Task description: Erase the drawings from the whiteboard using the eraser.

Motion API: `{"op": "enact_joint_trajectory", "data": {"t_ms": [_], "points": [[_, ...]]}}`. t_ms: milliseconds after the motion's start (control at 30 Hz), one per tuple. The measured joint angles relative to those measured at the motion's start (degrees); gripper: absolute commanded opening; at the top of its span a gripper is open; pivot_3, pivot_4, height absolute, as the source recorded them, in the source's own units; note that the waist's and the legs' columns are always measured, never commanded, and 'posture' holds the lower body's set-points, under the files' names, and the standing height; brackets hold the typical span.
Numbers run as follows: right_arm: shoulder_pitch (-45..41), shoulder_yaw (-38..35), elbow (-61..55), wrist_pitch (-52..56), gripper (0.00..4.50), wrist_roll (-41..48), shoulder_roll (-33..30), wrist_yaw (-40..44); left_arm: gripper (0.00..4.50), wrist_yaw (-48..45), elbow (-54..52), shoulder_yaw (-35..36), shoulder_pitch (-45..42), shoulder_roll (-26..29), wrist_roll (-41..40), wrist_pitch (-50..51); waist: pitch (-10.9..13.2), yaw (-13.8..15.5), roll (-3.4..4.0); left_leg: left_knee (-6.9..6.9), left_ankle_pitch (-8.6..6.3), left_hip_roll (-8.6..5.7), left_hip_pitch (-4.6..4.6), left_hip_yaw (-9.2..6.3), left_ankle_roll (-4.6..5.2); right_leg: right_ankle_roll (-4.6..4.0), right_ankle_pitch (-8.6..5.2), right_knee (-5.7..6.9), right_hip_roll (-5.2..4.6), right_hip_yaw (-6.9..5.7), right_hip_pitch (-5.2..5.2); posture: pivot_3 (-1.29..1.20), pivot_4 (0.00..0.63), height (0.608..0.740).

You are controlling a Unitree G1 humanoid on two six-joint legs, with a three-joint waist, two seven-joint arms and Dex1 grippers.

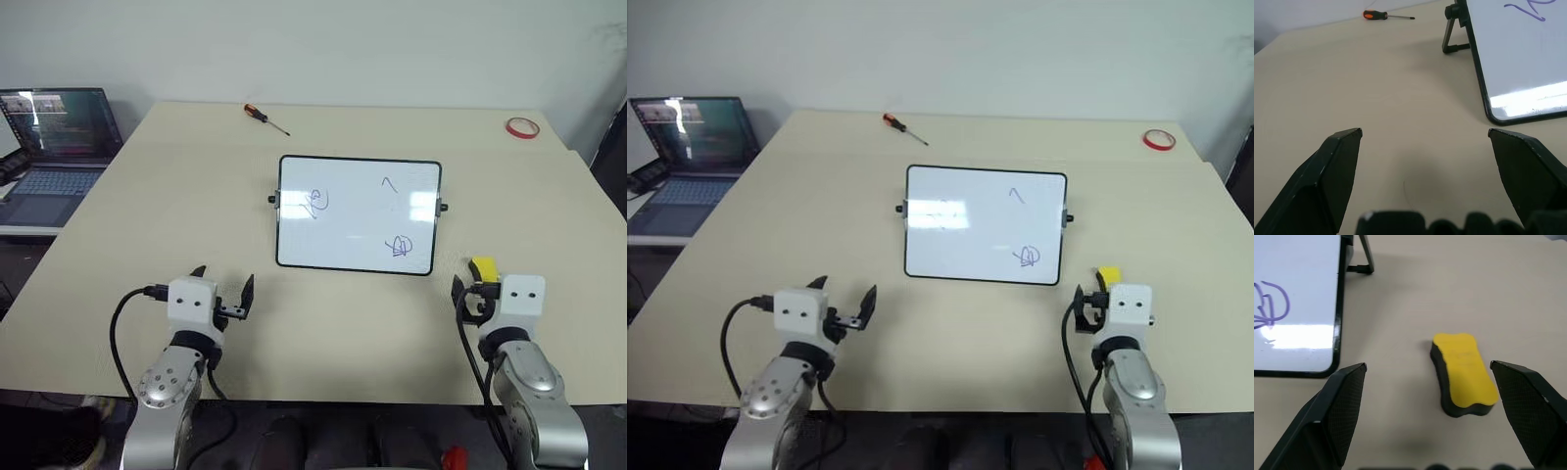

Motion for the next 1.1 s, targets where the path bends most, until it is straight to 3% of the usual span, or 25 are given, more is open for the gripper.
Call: {"op": "enact_joint_trajectory", "data": {"t_ms": [667, 1100], "points": [[-2.57, -0.73, -0.25, 1.88, 4.44, -0.06, -0.77, -0.06, 4.5, -1.13, 6.39, 0.0, -6.27, 0.39, -0.12, -3.06, -0.04, -0.15, 0.06, -0.03, 0.0, 0.0, 0.06, 0.09, 0.0, 0.0, 0.0, 0.01, 0.02, -0.06, 0.0, 0.0, 0.15, 0.74], [-2.13, -2.27, 0.28, 1.31, 4.44, -0.16, -0.95, 0.07, 4.5, -0.11, 5.2, -1.62, -6.98, -0.57, -0.02, -1.69, -0.05, -0.16, 0.06, -0.02, 0.0, 0.01, 0.06, 0.14, 0.0, 0.0, 0.0, 0.02, 0.01, -0.03, 0.0, 0.0, 0.15, 0.74]]}}
